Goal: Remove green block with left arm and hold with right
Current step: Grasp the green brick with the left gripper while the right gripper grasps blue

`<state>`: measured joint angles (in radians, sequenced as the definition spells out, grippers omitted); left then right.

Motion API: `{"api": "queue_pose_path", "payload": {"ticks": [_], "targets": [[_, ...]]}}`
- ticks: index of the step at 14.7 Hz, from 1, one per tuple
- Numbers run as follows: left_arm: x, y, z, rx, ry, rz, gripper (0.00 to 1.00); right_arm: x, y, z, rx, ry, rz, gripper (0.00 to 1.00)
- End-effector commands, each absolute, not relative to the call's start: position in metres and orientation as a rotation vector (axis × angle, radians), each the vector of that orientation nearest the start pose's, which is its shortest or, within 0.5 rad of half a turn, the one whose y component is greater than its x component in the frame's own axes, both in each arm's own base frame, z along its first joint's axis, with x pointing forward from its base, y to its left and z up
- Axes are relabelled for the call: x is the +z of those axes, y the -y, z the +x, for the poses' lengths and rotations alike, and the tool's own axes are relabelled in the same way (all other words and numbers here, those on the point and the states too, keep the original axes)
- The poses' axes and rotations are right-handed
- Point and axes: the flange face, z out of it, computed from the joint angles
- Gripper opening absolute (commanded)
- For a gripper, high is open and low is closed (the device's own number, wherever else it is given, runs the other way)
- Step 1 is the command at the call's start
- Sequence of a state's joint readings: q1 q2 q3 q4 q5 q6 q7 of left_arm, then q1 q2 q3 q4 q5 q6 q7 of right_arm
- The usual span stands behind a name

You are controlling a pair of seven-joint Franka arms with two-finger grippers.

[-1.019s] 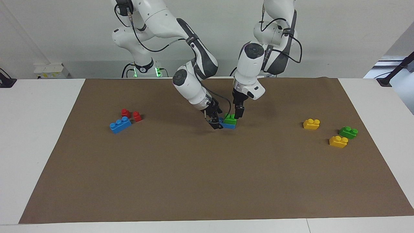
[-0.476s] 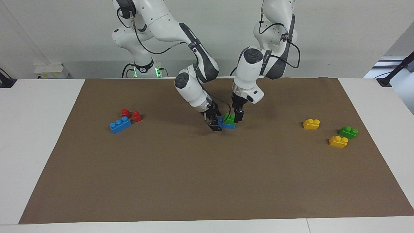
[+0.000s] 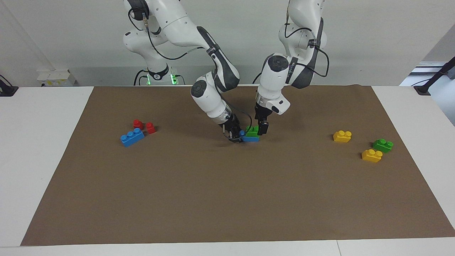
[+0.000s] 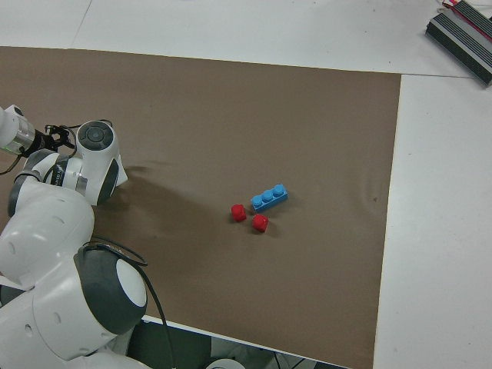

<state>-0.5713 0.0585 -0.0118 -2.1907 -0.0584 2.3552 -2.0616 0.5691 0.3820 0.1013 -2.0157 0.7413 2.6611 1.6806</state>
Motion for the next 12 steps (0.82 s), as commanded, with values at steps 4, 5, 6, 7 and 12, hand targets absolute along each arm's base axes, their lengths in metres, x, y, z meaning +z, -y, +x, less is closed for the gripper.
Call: {"api": "queue_pose_path", "payload": {"ticks": [4, 5, 6, 7, 12], "targets": [[0.362, 0.314, 0.453, 0.01, 2.295, -2.356, 1.0, 0.281, -0.364, 0.501, 0.449, -1.99, -1.816, 0.0], [0.358, 0.315, 0.453, 0.01, 2.292, -2.352, 1.0, 0.282, -0.364, 0.501, 0.448, -1.99, -1.815, 0.0], [0.357, 0.315, 0.453, 0.01, 2.296, -2.348, 1.0, 0.282, -0.363, 0.502, 0.447, -1.992, -1.811, 0.0], [0.357, 0.317, 0.452, 0.011, 2.292, -2.351, 1.0, 0.282, -0.361, 0.503, 0.444, -1.99, -1.812, 0.0], [0.353, 0.322, 0.448, 0.006, 2.272, -2.366, 1.0, 0.28, -0.361, 0.503, 0.441, -1.98, -1.825, 0.0]]}}
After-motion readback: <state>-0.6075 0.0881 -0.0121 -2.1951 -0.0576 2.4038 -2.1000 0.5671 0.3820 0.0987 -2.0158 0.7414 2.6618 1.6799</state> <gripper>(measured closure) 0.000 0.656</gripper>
